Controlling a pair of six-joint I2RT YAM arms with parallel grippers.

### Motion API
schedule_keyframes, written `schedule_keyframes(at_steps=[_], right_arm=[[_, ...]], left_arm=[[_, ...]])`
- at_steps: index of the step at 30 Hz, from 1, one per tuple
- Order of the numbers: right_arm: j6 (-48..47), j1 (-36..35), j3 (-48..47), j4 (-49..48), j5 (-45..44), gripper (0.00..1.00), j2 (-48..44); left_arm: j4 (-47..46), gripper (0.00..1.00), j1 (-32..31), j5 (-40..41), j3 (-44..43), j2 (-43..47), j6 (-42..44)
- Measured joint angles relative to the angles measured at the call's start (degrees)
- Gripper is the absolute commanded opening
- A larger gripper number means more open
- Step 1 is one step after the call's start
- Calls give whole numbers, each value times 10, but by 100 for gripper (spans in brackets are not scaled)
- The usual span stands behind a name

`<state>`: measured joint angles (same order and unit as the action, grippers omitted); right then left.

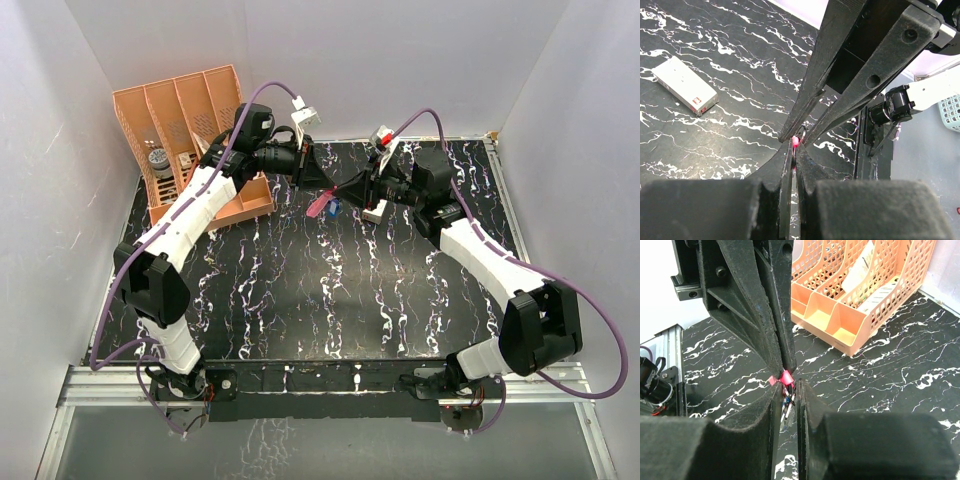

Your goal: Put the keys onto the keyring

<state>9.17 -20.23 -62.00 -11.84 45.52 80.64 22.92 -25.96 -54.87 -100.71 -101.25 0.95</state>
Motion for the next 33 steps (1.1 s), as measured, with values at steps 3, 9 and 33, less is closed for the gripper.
schedule_keyframes(at_steps=[3,9,33], right_arm=[[0,0,0,-3,4,7,0],[3,0,0,-5,12,0,1],[25,0,1,-10,-25,0,2]], left_arm=[[-2,0,0,-3,0,0,0],[-2,0,2,-9,0,0,0],[-295,38,2,216,258,226,-152]])
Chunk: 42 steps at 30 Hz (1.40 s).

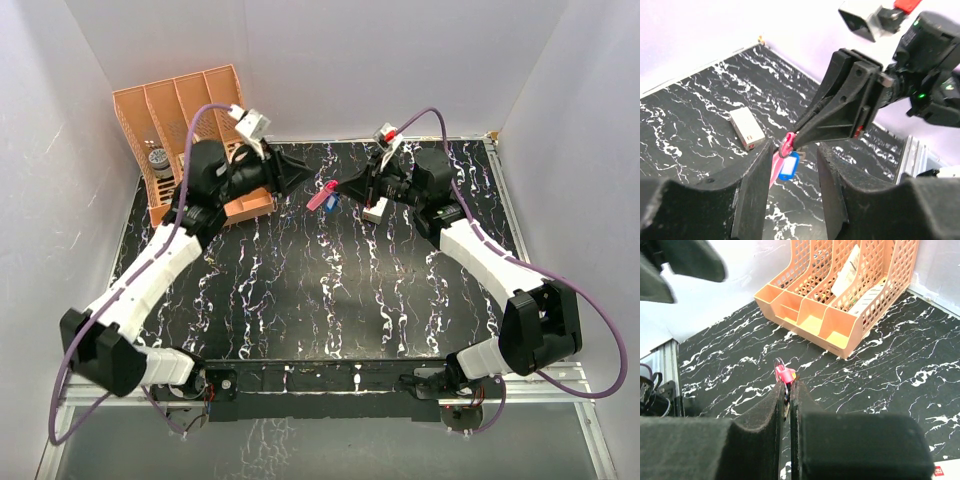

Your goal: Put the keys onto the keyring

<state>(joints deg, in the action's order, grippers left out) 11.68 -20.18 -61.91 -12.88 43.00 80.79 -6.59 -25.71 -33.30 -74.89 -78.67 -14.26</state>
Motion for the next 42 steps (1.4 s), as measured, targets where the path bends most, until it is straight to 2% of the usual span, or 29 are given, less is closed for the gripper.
schedule_keyframes(at_steps=[3,6,13,19,28,42], right_arm=[[22,1,11,-25,-13,0,0],[48,2,27,-49,-22,0,0],[116,5,39,-108,-35,0,0],[189,5,64,-176,-48,0,0],[243,7,66,-231,-47,0,0],[272,8,73,-263,-41,0,0]], left_arm=[[-89,36,0,34,84,58,-63],[-162,35,0,49,138,75,-121],[-295,35,0,52,218,38,-243],[-360,37,0,55,240,22,-289],[-411,37,0,50,238,5,-314],[-441,37,-4,38,233,-28,-338]])
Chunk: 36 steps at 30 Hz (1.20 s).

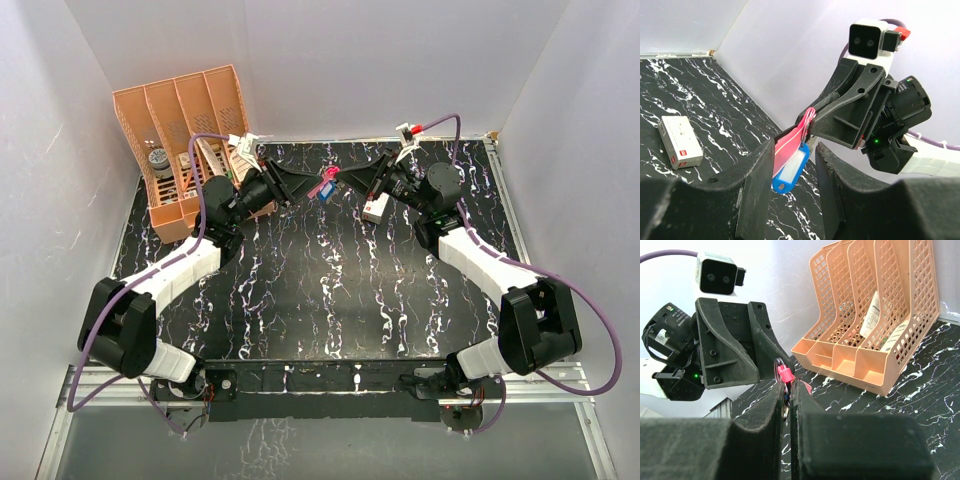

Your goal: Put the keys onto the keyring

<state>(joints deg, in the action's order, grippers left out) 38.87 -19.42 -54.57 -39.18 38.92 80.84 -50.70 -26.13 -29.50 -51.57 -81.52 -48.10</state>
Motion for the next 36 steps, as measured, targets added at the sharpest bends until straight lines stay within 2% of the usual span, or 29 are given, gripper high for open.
schedule_keyframes(at_steps=[36], right_arm=[[3,0,0,-1,-9,0,13]], left_arm=[[1,37,-25,-10,-31,-14,-3]])
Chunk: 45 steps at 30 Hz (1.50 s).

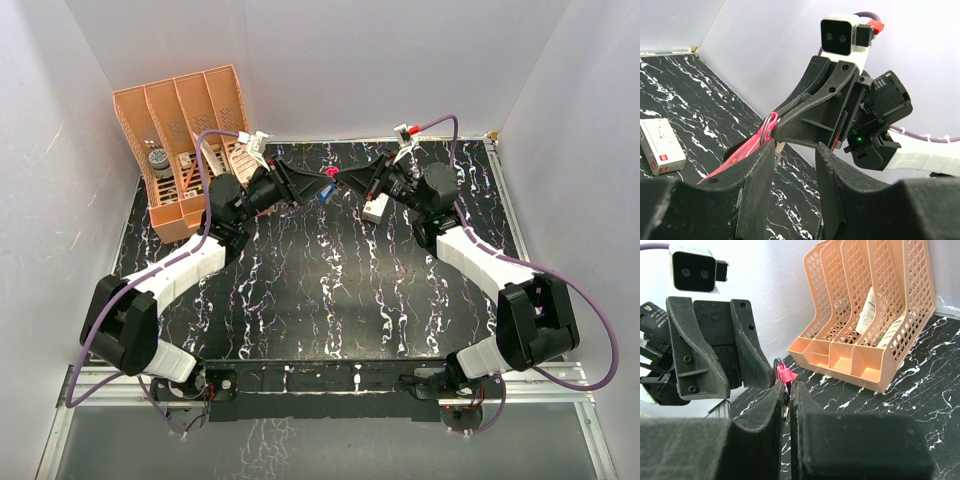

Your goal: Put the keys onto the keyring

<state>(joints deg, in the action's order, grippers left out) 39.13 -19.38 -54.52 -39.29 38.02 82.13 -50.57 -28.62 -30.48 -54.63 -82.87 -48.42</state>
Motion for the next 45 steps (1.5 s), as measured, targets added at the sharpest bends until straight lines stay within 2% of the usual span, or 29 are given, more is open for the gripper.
schedule_keyframes(at_steps=[30,45], right_arm=[[0,0,0,0,-6,0,0],[1,0,0,-2,-4,0,0]], left_arm=[[35,37,0,38,18,13,22],[19,36,0,15,-10,-13,9]])
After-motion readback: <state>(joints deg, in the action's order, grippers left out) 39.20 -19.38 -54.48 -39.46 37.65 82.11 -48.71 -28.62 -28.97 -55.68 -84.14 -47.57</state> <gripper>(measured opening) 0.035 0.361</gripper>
